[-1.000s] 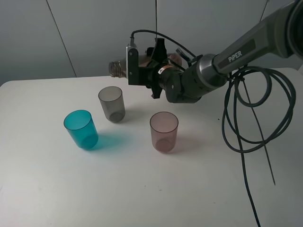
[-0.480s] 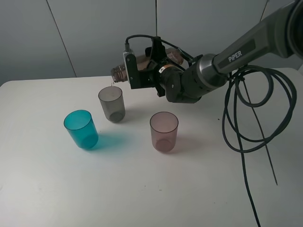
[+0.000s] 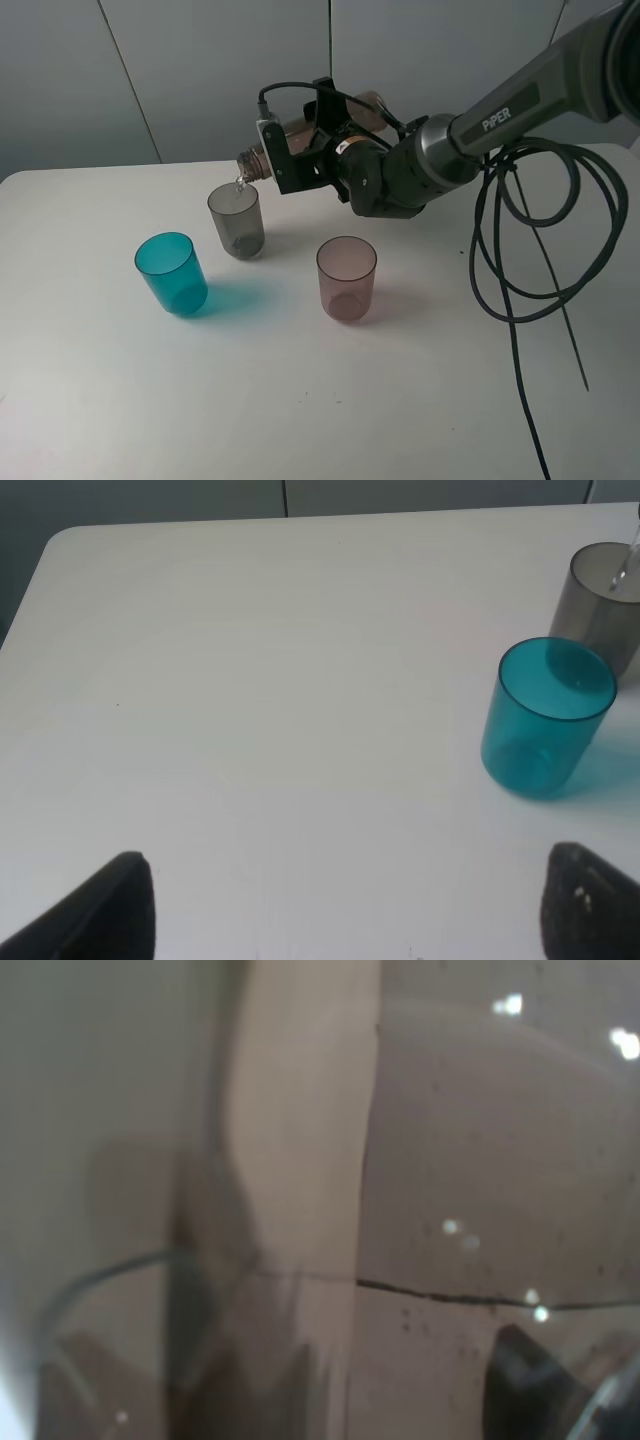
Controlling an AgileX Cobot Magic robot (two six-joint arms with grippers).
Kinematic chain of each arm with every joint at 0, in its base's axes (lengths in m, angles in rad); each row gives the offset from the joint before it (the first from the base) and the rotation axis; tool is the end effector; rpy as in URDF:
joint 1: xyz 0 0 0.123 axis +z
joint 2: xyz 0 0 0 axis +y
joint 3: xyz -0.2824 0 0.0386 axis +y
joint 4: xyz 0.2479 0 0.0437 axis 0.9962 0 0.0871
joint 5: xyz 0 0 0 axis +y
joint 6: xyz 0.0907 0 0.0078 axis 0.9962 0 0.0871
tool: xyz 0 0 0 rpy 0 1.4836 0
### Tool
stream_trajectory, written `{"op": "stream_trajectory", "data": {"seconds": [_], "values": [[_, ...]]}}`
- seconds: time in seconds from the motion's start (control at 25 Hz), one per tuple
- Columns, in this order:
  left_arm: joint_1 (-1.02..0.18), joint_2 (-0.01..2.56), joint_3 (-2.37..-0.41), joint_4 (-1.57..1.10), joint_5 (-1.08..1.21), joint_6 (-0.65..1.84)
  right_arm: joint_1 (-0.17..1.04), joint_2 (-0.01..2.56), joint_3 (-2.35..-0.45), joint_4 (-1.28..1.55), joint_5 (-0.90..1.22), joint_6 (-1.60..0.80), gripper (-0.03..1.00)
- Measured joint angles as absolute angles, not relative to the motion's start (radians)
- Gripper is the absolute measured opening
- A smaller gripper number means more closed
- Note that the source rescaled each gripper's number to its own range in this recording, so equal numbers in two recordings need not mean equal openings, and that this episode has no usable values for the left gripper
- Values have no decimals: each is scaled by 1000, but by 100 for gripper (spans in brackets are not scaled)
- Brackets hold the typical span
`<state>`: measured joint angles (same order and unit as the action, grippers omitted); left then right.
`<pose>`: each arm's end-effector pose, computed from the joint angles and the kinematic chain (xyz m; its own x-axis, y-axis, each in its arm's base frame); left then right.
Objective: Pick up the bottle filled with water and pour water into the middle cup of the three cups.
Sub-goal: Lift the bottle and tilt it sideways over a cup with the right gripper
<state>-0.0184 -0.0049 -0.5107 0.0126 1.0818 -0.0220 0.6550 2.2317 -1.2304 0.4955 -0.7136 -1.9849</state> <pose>-0.0077 0.0012 0.2784 -0.4609 -0.0076 -0.8874 0.0011 1.0000 -0.0091 0.3803 0.2564 0.1144 0.3459 -0.9323 0.1062 -0.1973 -0.1829 -0.9631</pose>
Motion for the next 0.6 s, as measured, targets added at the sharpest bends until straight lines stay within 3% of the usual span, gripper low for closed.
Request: {"op": "stream_trajectory", "data": {"seconds": [0.6], "values": [[-18,-5,-511,13,1082,-22,655,2232,-1230,498,-724,-2088,0]]}}
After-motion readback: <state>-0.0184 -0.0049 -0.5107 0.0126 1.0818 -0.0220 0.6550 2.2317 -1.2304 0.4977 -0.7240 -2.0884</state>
